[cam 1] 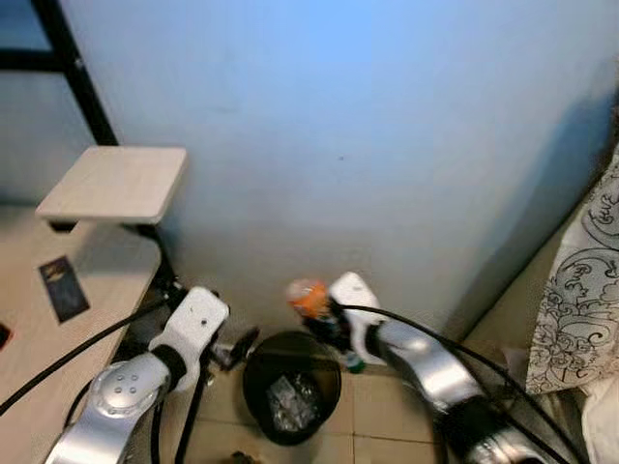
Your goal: Clean up the room
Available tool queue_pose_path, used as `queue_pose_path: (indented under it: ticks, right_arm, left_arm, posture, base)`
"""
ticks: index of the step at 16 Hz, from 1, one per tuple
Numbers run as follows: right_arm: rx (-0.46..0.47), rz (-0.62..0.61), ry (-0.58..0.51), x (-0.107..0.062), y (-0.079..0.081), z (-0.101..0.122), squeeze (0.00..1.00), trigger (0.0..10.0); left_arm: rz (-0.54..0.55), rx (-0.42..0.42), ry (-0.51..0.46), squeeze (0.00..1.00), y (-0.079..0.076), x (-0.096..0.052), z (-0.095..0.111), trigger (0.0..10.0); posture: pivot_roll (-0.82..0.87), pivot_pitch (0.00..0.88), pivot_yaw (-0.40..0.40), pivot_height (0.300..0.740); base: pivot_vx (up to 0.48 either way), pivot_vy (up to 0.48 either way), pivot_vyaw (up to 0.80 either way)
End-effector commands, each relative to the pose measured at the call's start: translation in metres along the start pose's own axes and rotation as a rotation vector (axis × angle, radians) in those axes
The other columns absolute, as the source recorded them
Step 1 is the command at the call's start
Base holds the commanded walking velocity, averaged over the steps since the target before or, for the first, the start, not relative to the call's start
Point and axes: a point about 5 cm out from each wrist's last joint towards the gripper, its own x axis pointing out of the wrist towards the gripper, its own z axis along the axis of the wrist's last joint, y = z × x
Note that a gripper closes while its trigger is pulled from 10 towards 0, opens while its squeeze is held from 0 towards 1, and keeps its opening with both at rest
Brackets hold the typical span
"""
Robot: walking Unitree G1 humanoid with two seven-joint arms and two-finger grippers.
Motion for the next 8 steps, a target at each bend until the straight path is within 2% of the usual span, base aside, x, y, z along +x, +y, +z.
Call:
queue_pose_path:
  ticks: [1, 6, 8]
  right_arm:
    - [0.019, -0.039, 0.004, 0.006, -0.005, 0.003, 0.0, 10.0]
    - [0.105, -0.091, -0.038, 0.026, -0.005, 0.024, 0.0, 10.0]
    - [0.111, -0.094, -0.059, 0.032, -0.001, 0.031, 0.0, 10.0]
  left_arm:
    - [-0.052, 0.029, 0.031, 0.0, -0.003, -0.003, -0.003, 10.0]
    - [-0.125, 0.034, 0.045, 0.0, -0.005, -0.007, -0.004, 10.0]
    - [-0.139, 0.032, 0.046, 0.0, -0.007, -0.008, -0.005, 10.0]
  posture:
    - [-0.03, 0.103, -0.019, 0.74]
    - [-0.03, 0.125, -0.016, 0.74]
    - [-0.03, 0.128, -0.017, 0.74]
  base:
    - [0.0, 0.0, 0.0]
    - [0.0, 0.0, 0.0]
    - [0.0, 0.0, 0.0]
